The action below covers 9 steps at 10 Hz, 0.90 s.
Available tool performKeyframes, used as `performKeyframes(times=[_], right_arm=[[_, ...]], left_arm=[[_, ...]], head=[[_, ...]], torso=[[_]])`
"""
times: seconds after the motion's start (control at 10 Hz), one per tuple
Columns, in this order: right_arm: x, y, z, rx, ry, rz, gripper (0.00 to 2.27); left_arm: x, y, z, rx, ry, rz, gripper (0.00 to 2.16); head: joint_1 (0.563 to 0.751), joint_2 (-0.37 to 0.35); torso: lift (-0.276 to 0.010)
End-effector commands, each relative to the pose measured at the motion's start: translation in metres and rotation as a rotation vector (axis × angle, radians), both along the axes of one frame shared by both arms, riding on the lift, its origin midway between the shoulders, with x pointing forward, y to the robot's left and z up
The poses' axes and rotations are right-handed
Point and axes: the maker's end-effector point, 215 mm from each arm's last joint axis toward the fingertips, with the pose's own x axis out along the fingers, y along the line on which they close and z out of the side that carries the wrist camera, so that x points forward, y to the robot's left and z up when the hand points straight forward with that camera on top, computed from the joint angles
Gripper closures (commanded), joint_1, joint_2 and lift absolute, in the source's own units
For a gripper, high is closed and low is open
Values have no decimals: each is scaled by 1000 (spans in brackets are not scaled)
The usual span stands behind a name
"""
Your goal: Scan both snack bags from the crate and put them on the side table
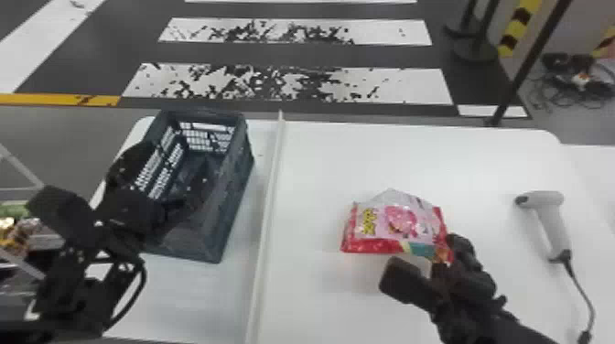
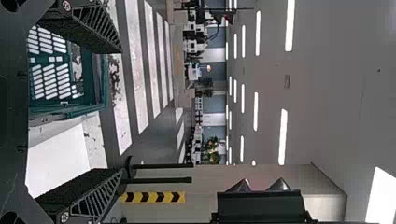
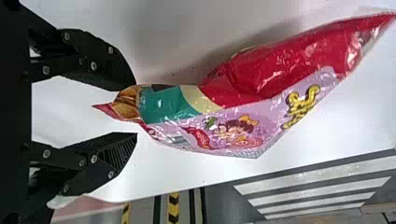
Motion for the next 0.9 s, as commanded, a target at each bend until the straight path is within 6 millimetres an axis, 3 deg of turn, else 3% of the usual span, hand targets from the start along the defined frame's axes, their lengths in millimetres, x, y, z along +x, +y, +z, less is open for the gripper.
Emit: performKeyframes(times=[0.0, 0.5, 0.6, 0.7, 0.8], right_arm=[[7, -5, 17, 153, 32, -69, 36], [8, -15, 42, 620, 190, -226, 90], [16, -11, 54, 745, 192, -249, 296], [23, -3, 67, 879, 199, -262, 876], [27, 6, 78, 986, 206, -272, 1862]], left_arm=[[-1, 1, 0, 2, 0, 0, 90], [-1, 0, -1, 1, 2, 1, 90], [-1, 1, 0, 1, 2, 2, 90], [-2, 2, -2, 2, 5, 3, 90], [-3, 2, -2, 1, 5, 3, 90]], head=[[695, 51], [695, 34], [695, 32], [695, 32], [695, 40]], torso=[[-87], [-87], [-87], [-87], [-87]])
